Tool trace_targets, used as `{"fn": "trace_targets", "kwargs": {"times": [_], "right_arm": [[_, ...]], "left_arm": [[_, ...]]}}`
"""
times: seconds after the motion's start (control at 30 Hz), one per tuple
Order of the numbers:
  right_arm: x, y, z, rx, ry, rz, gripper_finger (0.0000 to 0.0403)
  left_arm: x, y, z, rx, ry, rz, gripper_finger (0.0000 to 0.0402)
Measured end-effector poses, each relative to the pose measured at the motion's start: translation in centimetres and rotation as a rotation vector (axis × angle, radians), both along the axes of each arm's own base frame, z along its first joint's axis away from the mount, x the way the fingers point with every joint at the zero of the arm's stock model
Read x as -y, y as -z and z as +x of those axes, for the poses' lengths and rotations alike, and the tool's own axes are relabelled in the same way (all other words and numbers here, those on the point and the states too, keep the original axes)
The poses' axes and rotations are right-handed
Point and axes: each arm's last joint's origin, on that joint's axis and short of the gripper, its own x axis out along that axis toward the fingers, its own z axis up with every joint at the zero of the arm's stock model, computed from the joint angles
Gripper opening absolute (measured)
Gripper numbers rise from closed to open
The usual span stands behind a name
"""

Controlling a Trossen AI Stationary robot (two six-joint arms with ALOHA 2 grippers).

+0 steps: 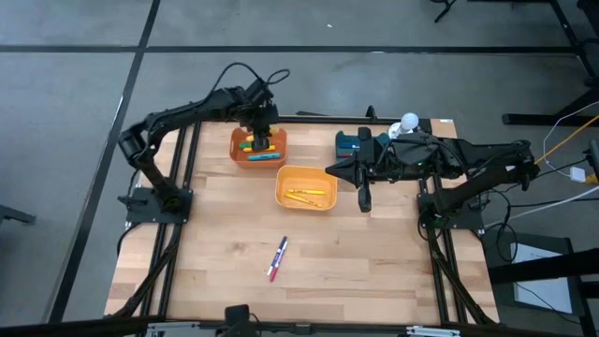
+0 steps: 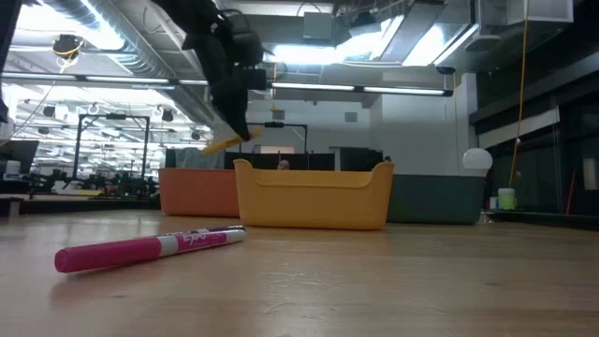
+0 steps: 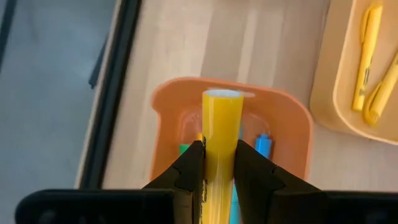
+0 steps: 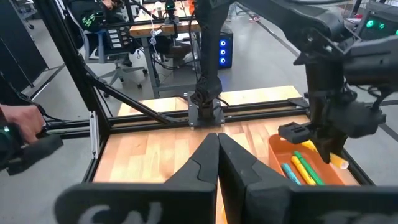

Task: Pick & Place Markers
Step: Put the big yellow highlighter pen into the orange bin

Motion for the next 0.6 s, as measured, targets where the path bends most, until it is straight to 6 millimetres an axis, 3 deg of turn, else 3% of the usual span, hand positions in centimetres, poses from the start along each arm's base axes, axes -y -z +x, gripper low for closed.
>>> {"fn": "trace_targets", "kwargs": {"times": [0.6], "right_arm": [[0.0, 0.2, 0.0, -0.017, 0.002, 0.008, 0.0005]], "left_arm": [[-0.5, 4.8, 0.6, -0.137, 0.034, -0.101, 0.0062]]}}
